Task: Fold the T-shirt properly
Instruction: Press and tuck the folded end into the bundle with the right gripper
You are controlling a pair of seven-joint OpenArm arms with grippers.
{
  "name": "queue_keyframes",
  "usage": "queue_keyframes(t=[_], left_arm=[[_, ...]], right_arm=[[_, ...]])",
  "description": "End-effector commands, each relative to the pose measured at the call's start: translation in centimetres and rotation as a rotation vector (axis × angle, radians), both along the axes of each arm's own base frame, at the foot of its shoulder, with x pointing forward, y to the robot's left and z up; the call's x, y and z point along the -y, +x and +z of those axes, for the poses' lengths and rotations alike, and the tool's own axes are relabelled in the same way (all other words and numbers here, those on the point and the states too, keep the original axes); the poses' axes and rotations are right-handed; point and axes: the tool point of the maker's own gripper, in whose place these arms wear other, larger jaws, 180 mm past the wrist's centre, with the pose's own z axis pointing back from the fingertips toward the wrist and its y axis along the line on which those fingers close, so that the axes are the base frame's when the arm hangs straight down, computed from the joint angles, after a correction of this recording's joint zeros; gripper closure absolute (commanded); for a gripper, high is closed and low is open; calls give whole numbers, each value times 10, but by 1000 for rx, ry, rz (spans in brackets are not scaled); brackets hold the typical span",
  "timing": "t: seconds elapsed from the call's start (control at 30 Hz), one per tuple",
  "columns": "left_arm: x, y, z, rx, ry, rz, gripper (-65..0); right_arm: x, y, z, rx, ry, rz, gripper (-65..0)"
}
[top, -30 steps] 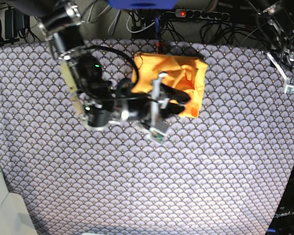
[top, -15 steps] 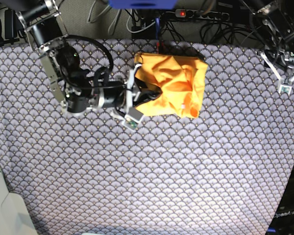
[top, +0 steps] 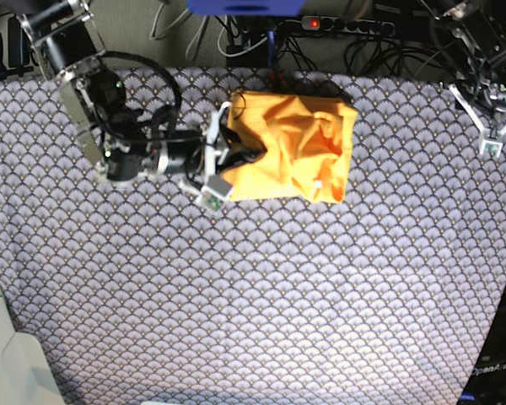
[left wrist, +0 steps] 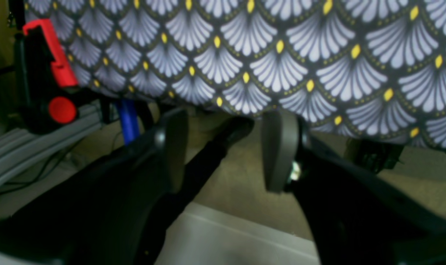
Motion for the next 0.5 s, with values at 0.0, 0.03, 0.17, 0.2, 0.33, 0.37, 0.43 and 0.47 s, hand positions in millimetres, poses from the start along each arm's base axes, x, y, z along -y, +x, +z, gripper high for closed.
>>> queue_keyframes(t=[0.0, 0.03, 0.17, 0.2, 0.33, 0.37, 0.43, 0.47], left_arm=[[-7, 5, 10, 23, 31, -2, -312], [-7, 4, 10, 21, 31, -2, -312], [-7, 0, 9, 12, 32, -2, -312], [-7, 0, 8, 10, 32, -2, -312], [-8, -5, 7, -2, 32, -1, -312], [-8, -5, 7, -2, 32, -1, -312], [-8, -5, 7, -2, 32, -1, -312], [-8, -5, 7, -2, 32, -1, -312]], right_arm=[[-13, 2, 16, 25, 63, 11, -10], [-17, 1, 18, 23, 74, 12, -10], [-40, -10, 21, 6, 111, 51, -10], [-45, -14, 21, 3, 118, 64, -10], [-72, -28, 31, 2, 157, 129, -10], [-79, -33, 32, -1, 167, 147, -10], [-87, -41, 34, -7, 177, 175, -10], [-90, -45, 33, -10, 178, 188, -10]])
